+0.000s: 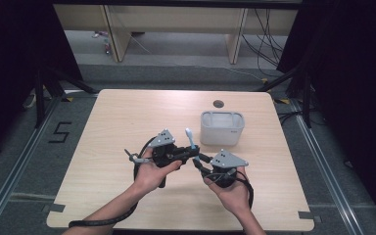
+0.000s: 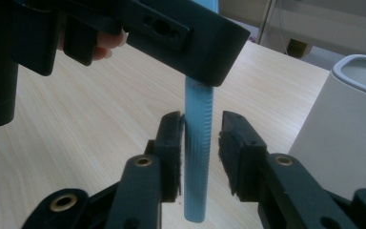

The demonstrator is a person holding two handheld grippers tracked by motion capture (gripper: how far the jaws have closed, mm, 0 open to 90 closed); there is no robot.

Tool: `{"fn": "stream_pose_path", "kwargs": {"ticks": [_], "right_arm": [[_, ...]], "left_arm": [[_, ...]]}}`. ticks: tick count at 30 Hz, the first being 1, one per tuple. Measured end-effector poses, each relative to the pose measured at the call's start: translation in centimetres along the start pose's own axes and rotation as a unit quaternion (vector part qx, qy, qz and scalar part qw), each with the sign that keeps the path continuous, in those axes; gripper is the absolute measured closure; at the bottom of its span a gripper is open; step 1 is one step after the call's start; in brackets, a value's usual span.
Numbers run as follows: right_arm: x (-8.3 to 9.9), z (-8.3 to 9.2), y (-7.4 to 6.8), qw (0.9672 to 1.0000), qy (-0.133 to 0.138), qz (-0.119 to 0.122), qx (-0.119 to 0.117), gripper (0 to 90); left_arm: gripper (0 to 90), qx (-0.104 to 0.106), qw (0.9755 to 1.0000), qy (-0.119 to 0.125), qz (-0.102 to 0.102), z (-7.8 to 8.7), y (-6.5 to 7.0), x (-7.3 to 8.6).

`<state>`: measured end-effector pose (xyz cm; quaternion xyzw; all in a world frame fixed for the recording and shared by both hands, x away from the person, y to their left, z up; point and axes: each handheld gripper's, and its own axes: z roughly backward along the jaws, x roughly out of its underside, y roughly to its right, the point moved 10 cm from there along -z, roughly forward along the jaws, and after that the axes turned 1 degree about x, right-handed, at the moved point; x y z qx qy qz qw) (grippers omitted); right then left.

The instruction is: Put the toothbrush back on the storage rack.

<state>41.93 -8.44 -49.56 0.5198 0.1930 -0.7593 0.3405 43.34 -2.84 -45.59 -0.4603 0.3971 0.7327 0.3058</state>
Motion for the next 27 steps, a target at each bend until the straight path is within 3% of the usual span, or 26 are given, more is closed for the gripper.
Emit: {"fn": "stream_pose_path", "kwargs": {"ticks": [1,4,9,11,12,14,17,21,22,27], "right_arm": [[0.0,0.0,0.2,1.0,0.0,0.009,0.003,71.9],[0.1,0.0,-0.1,1.0,-0.002,0.001,-0.004,78.6],[0.1,0.0,-0.2,1.0,0.001,-0.007,0.001,79.1],[0.1,0.0,0.1,1.0,0.001,0.003,0.006,79.2],[0.3,-0.1,-0.1,0.9999,-0.001,-0.013,-0.003,79.2],[0.4,0.0,0.2,0.9999,-0.007,-0.01,0.007,79.3],[0.6,0.0,0.4,0.9997,-0.008,-0.024,0.005,79.3],[0.6,0.3,1.2,0.9992,-0.008,-0.033,0.021,79.3],[0.5,0.4,1.2,0.9988,-0.004,-0.046,0.019,79.3],[0.3,0.9,2.1,0.9977,0.005,-0.058,0.033,79.3]], "left_arm": [[83.3,0.001,1.0,-0.001,-0.001,0.0,0.1,0.0],[83.2,0.0,1.0,-0.001,-0.004,-0.1,0.1,0.0],[81.1,-0.004,0.9999,0.002,-0.013,-0.2,0.1,0.0],[72.2,-0.017,0.9996,0.001,-0.023,-0.1,-0.1,-0.1],[68.3,-0.019,0.9994,0.002,-0.027,-0.1,-0.2,-0.1],[62.0,-0.026,0.999,0.007,-0.035,0.1,-0.4,-0.1],[53.1,-0.035,0.9982,0.009,-0.049,0.6,-0.6,-0.1],[44.9,-0.045,0.9965,0.014,-0.069,1.6,-0.5,0.0],[43.0,-0.047,0.9962,0.015,-0.072,1.7,-0.6,0.0],[36.3,-0.065,0.9945,0.017,-0.081,3.0,-1.7,0.5]]}}
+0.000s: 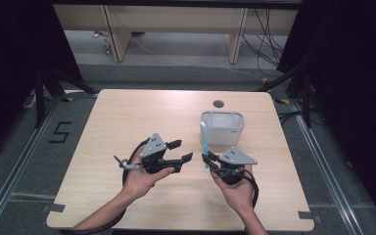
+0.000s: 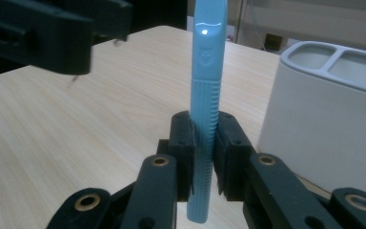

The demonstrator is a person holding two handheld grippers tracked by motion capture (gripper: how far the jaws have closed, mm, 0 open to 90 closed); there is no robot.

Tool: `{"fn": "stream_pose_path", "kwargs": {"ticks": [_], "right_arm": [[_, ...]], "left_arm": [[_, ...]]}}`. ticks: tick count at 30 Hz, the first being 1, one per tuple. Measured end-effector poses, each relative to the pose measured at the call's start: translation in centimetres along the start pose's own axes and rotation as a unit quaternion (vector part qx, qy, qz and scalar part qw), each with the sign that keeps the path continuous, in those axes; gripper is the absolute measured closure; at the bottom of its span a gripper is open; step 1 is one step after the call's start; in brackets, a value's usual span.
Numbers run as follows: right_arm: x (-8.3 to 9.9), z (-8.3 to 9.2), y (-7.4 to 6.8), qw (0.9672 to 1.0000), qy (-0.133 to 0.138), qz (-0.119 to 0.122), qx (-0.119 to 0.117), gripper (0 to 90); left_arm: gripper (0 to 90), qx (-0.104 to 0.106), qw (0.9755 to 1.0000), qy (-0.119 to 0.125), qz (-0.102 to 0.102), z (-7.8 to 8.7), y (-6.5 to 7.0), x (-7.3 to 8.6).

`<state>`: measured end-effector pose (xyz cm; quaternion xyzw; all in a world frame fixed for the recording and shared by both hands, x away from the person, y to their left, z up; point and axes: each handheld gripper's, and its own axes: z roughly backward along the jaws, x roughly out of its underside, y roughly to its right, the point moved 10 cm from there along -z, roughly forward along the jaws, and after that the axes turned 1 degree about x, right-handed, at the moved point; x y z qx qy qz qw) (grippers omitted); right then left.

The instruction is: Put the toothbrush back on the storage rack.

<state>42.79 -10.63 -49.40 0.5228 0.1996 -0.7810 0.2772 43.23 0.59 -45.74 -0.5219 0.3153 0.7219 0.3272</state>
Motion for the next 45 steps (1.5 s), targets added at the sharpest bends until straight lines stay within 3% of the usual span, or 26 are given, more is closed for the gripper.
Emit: {"fn": "stream_pose_path", "kwargs": {"ticks": [3,5,6,10,12,13,14,16,20,22,23,28,29,33,34,35,36,37,38,40,43,44,45], "right_arm": [[-0.3,0.2,0.4,0.9999,0.008,-0.007,-0.003,79.3],[-0.4,0.4,0.9,0.9999,0.011,0.004,0.009,79.2],[-0.6,0.5,1.1,0.9998,0.017,-0.009,0.009,79.3],[-0.7,0.8,1.6,0.9996,0.019,-0.01,0.02,79.2],[-0.9,0.7,1.7,0.9995,0.027,-0.007,0.017,79.2],[-0.9,0.7,1.6,0.9995,0.023,-0.017,0.012,79.2],[-0.9,0.8,1.7,0.9994,0.02,-0.022,0.016,79.2],[-1.2,0.8,2.1,0.9993,0.028,-0.007,0.022,79.2],[-1.5,1.1,2.5,0.9988,0.033,-0.027,0.023,79.2],[-1.7,1.2,3.0,0.9988,0.037,-0.009,0.031,79.2],[-1.8,1.2,3.0,0.9988,0.04,-0.015,0.024,79.2],[-2.1,1.6,3.9,0.9981,0.041,-0.024,0.04,79.2],[-2.3,1.7,4.2,0.9978,0.047,-0.015,0.044,79.2],[-2.4,1.9,4.9,0.9971,0.047,-0.025,0.056,79.2],[-2.5,2.0,5.1,0.9973,0.045,-0.018,0.055,79.2],[-2.4,2.0,4.9,0.9967,0.044,-0.038,0.055,79.2],[-2.6,2.1,5.2,0.9969,0.045,-0.025,0.059,79.2],[-2.7,2.1,5.3,0.9968,0.05,-0.03,0.056,79.2],[-2.8,2.1,5.6,0.9967,0.052,-0.021,0.059,79.2],[-2.8,2.2,5.6,0.9965,0.048,-0.033,0.061,79.2],[-3.1,2.4,6.3,0.9959,0.052,-0.027,0.069,79.2],[-3.1,2.5,6.4,0.9955,0.049,-0.036,0.073,79.2],[-3.2,2.5,6.7,0.9954,0.052,-0.026,0.076,79.2]], "left_arm": [[34.8,-0.009,1.0,-0.002,0.0,0.6,-0.6,0.4],[34.1,-0.016,0.9999,-0.004,-0.001,1.0,-1.1,0.8],[33.6,-0.02,0.9998,-0.002,-0.001,1.2,-1.4,0.9],[33.0,-0.037,0.9993,-0.002,-0.008,2.0,-2.6,1.5],[33.0,-0.046,0.9988,-0.008,-0.012,2.4,-3.0,1.8],[33.0,-0.05,0.9986,-0.009,-0.015,2.7,-3.3,1.9],[33.0,-0.053,0.9985,-0.008,-0.012,2.8,-3.5,2.1],[33.0,-0.056,0.9984,-0.005,-0.009,3.1,-3.8,2.3],[32.9,-0.07,0.9975,-0.005,-0.005,4.0,-4.6,3.1],[32.9,-0.07,0.9975,0.002,0.004,4.4,-5.0,3.6],[32.8,-0.078,0.997,-0.003,0.004,4.7,-5.2,3.9],[32.3,-0.097,0.9953,0.002,0.005,5.7,-6.2,4.9],[32.2,-0.1,0.9949,0.005,0.008,5.9,-6.4,5.2],[32.0,-0.112,0.9936,0.007,0.013,6.6,-6.9,6.2],[31.9,-0.115,0.9933,0.006,0.014,6.7,-7.1,6.5],[31.9,-0.119,0.9927,0.007,0.016,6.9,-7.2,6.8],[31.9,-0.125,0.9921,0.006,0.014,7.1,-7.5,7.1],[31.9,-0.129,0.9916,0.008,0.015,7.3,-7.6,7.3],[31.9,-0.129,0.9914,0.011,0.015,7.3,-7.7,7.4],[31.8,-0.134,0.9907,0.017,0.017,7.6,-8.0,7.8],[31.7,-0.143,0.9894,0.019,0.018,8.0,-8.4,8.4],[31.7,-0.144,0.9892,0.019,0.02,8.1,-8.4,8.6],[31.6,-0.145,0.989,0.02,0.02,8.1,-8.5,8.8]]}}
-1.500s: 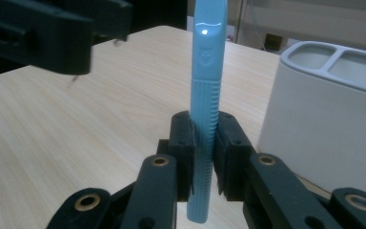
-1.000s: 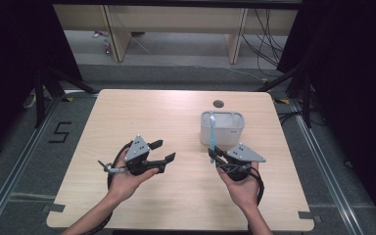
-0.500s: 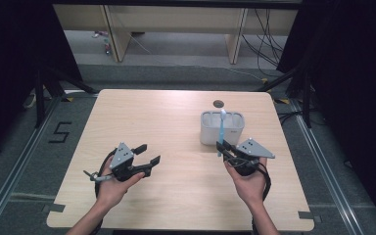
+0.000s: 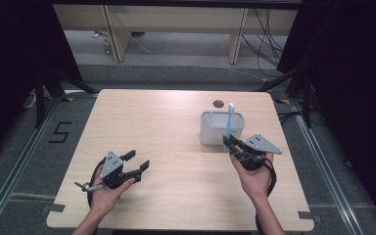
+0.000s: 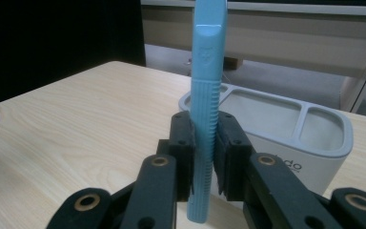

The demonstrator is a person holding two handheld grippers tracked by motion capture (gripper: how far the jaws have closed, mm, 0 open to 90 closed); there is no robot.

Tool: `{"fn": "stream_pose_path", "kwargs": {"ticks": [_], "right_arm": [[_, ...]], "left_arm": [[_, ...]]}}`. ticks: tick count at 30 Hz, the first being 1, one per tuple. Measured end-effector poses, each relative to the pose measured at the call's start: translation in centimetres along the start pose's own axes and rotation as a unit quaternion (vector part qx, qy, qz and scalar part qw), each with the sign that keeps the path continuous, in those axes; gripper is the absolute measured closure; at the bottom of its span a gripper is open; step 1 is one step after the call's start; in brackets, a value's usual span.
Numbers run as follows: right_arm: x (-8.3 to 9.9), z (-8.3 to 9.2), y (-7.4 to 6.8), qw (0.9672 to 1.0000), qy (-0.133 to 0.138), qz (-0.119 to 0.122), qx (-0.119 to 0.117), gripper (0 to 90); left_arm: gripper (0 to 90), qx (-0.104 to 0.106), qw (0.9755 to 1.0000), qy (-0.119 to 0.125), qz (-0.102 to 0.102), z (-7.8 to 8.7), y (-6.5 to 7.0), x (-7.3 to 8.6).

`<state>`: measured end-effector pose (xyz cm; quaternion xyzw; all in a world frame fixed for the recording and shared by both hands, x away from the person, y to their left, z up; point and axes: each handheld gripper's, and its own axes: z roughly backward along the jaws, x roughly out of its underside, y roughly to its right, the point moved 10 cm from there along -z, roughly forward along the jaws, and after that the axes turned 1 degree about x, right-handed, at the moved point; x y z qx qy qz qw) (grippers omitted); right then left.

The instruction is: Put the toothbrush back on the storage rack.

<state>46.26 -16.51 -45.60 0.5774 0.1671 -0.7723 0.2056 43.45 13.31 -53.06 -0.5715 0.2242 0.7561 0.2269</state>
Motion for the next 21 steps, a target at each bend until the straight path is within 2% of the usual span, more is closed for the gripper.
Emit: {"fn": "stream_pose_path", "kwargs": {"ticks": [2,3,4,5,8,10,11,13,15,16,19,20,21], "right_arm": [[-0.1,0.0,0.1,1.0,-0.002,-0.005,-0.001,79.2],[-0.3,0.0,0.2,1.0,0.002,-0.005,0.003,79.2],[-0.2,0.1,0.2,0.9999,-0.003,-0.016,0.003,79.2],[-0.5,0.0,0.6,1.0,0.006,-0.001,0.006,79.2],[-0.6,0.2,1.0,0.9999,0.001,-0.008,0.011,79.2],[-0.8,0.1,1.3,0.9999,0.008,-0.004,0.01,79.2],[-0.9,0.1,1.6,0.9998,0.008,-0.004,0.02,79.2],[-0.8,0.1,1.6,0.9998,0.002,-0.013,0.018,79.2],[-1.0,0.0,2.0,0.9997,0.007,-0.003,0.022,79.2],[-1.1,0.0,2.2,0.9996,0.007,-0.007,0.025,79.2],[-1.3,0.0,2.7,0.9994,0.012,0.003,0.031,79.2],[-1.2,0.0,2.6,0.9995,0.009,-0.008,0.03,79.2],[-1.2,0.0,2.6,0.9995,0.007,-0.016,0.028,79.2]], "left_arm": [[31.5,0.003,1.0,0.007,0.001,-0.1,-0.1,0.3],[31.5,-0.002,1.0,0.001,0.0,0.1,-0.2,0.5],[31.5,-0.003,1.0,0.002,0.002,0.1,-0.2,0.6],[31.4,-0.003,1.0,0.003,0.003,0.1,-0.3,0.7],[31.3,-0.006,1.0,0.005,0.002,0.0,-0.5,0.9],[31.3,-0.002,0.9999,0.012,-0.002,-0.1,-0.4,1.0],[31.4,-0.003,1.0,0.007,-0.004,-0.1,-0.4,1.2],[31.2,-0.001,0.9999,0.011,-0.004,-0.2,-0.3,1.3],[31.2,-0.003,1.0,0.008,-0.005,-0.2,-0.2,1.5],[31.2,-0.003,0.9999,0.008,-0.005,-0.2,-0.2,1.5],[31.1,-0.001,0.9997,0.022,-0.004,-0.2,-0.3,1.3],[31.0,-0.006,0.9999,0.013,-0.006,0.0,-0.4,1.4],[30.9,-0.006,0.9998,0.017,-0.004,-0.1,-0.4,1.4]]}}
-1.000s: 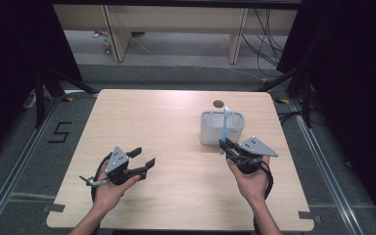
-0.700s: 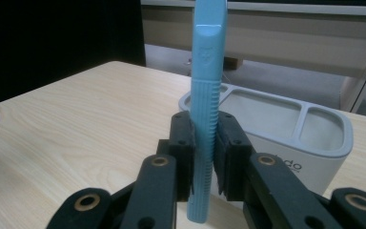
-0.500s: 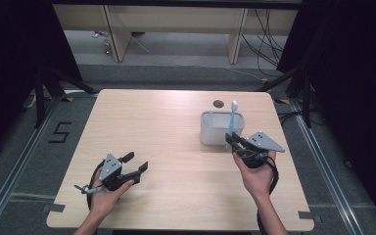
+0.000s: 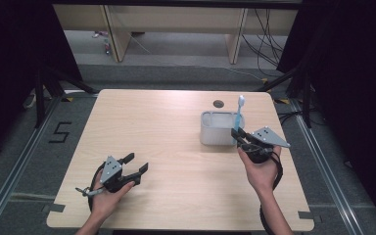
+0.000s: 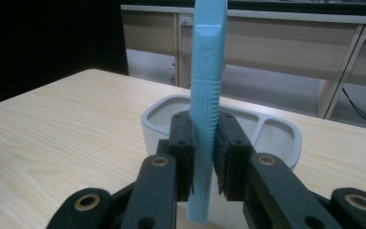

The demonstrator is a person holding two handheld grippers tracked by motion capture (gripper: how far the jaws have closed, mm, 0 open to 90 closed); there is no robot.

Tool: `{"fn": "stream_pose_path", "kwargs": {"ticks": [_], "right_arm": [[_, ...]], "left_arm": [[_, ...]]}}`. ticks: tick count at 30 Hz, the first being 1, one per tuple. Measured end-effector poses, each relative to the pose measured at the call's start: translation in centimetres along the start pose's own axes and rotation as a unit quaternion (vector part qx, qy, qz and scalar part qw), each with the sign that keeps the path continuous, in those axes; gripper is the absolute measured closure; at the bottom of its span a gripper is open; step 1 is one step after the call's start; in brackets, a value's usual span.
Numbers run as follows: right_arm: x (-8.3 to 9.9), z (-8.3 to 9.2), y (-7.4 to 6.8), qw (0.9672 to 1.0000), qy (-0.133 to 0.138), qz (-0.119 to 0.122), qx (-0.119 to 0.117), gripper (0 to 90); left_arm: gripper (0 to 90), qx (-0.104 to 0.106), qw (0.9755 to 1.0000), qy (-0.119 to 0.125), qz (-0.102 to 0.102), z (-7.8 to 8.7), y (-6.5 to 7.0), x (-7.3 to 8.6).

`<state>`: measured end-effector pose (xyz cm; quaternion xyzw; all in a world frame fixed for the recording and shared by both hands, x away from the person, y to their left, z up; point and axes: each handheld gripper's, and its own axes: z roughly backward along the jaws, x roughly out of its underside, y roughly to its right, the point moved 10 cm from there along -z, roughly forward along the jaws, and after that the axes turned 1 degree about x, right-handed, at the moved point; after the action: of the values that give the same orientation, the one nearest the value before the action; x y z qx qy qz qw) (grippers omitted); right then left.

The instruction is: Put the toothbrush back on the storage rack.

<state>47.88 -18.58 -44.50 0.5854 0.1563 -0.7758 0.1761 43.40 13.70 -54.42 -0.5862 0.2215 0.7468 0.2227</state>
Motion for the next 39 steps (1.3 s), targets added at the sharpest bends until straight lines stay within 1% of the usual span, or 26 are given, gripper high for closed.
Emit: {"fn": "stream_pose_path", "kwargs": {"ticks": [1,3,5,6,7,9,10,11,12,14,15,17,19,20,21,23,24,25,28,31,32,33,34,37,38,39], "right_arm": [[-0.1,0.0,0.3,1.0,0.0,0.002,0.005,79.2],[-0.2,-0.1,0.6,0.9999,0.003,0.009,0.006,79.1],[-0.4,-0.1,0.7,1.0,0.003,0.005,0.006,79.1],[-0.4,-0.1,0.9,0.9999,0.002,-0.001,0.014,79.2],[-0.6,-0.1,1.2,0.9998,0.005,0.009,0.014,79.2],[-0.8,-0.2,1.3,0.9999,0.008,0.005,0.012,79.1],[-0.9,-0.1,1.4,0.9998,0.007,-0.005,0.017,79.1],[-1.0,-0.2,1.5,0.9999,0.01,0.0,0.012,79.1],[-1.1,-0.2,1.7,0.9997,0.012,-0.001,0.02,79.1],[-1.3,-0.4,1.9,0.9997,0.014,0.001,0.02,79.1],[-1.2,-0.2,1.9,0.9995,0.009,-0.012,0.027,79.1],[-1.3,-0.4,2.2,0.9996,0.01,0.007,0.024,79.1],[-1.3,-0.5,2.4,0.9996,0.011,0.007,0.026,79.1],[-1.2,-0.6,2.3,0.9996,0.008,-0.004,0.028,79.1],[-1.4,-0.6,2.5,0.9994,0.012,0.007,0.031,79.1],[-1.6,-0.8,2.6,0.9994,0.01,0.008,0.031,79.1],[-1.6,-0.8,2.6,0.9994,0.007,0.0,0.034,79.1],[-1.8,-1.1,2.6,0.9996,0.007,0.007,0.028,79.1],[-2.4,-1.3,3.0,0.9991,0.012,0.015,0.036,79.1],[-3.0,-1.7,3.3,0.999,0.017,0.01,0.039,79.1],[-3.0,-1.8,3.3,0.9992,0.014,0.012,0.035,79.1],[-3.2,-1.9,3.5,0.9989,0.017,0.013,0.042,79.1],[-3.2,-2.0,3.4,0.9991,0.012,0.006,0.041,79.0],[-3.5,-2.4,3.9,0.9988,0.018,0.011,0.045,79.0],[-3.5,-2.4,3.7,0.9988,0.015,0.001,0.046,79.0],[-3.6,-2.6,3.9,0.9988,0.018,0.013,0.044,79.0]], "left_arm": [[30.8,0.0,1.0,0.001,-0.001,0.0,0.0,0.0],[30.8,-0.001,1.0,0.002,-0.002,0.0,0.0,0.0],[30.9,-0.004,1.0,0.002,-0.004,0.1,0.0,0.0],[30.9,-0.005,1.0,0.004,-0.004,0.1,0.0,0.0],[31.0,-0.006,1.0,0.006,-0.004,0.1,0.0,-0.1],[31.1,-0.007,0.9999,0.006,-0.005,0.1,0.0,-0.1],[31.1,-0.007,0.9999,0.007,-0.005,0.1,0.0,-0.1],[31.1,-0.008,0.9999,0.006,-0.005,0.1,0.0,-0.1],[31.1,-0.008,0.9999,0.007,-0.005,0.1,0.0,-0.1],[31.0,-0.008,0.9999,0.007,-0.005,0.1,0.0,-0.1],[31.0,-0.008,0.9999,0.007,-0.005,0.1,0.0,-0.1],[31.0,-0.009,0.9999,0.007,-0.004,0.1,-0.1,-0.1],[31.1,-0.01,0.9999,0.007,-0.006,0.1,0.0,-0.1],[31.2,-0.01,0.9999,0.007,-0.006,0.1,0.0,-0.1],[31.3,-0.011,0.9999,0.006,-0.006,0.1,0.0,-0.1],[31.4,-0.01,0.9999,0.005,-0.009,0.1,0.0,-0.1],[31.4,-0.011,0.9999,0.005,-0.01,0.1,0.0,-0.1],[31.4,-0.011,0.9999,0.005,-0.009,0.1,0.0,-0.1],[31.5,-0.011,0.9999,0.006,-0.008,0.1,0.0,-0.1],[31.6,-0.011,0.9999,0.005,-0.008,0.1,0.0,-0.1],[31.6,-0.011,0.9999,0.005,-0.009,0.1,0.0,-0.1],[31.6,-0.011,0.9999,0.006,-0.009,0.1,0.1,-0.1],[31.7,-0.011,0.9999,0.006,-0.009,0.1,0.1,-0.1],[31.7,-0.012,0.9999,0.006,-0.007,0.1,0.0,-0.1],[31.8,-0.012,0.9999,0.007,-0.007,0.1,0.0,-0.1],[31.8,-0.012,0.9999,0.006,-0.007,0.1,0.0,-0.1]]}}
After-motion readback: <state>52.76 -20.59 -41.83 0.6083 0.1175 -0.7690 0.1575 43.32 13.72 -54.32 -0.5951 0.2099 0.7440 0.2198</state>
